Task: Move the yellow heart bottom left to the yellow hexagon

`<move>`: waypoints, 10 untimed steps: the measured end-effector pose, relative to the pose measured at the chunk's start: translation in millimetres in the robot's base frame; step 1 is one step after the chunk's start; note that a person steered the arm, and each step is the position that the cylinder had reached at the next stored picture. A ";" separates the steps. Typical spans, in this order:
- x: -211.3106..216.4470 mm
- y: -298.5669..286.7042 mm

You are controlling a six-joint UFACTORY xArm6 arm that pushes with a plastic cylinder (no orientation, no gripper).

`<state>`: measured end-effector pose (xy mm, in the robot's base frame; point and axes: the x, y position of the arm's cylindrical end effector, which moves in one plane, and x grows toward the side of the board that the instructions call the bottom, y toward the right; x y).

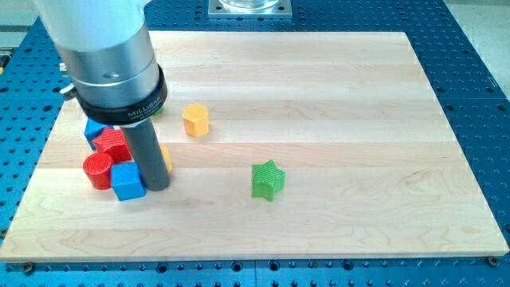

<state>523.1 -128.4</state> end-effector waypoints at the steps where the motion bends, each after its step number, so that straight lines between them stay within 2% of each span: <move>1: -0.9 1.4; 4: -35.4 1.3; 7: -29.0 -29.1; 10: -47.4 -29.2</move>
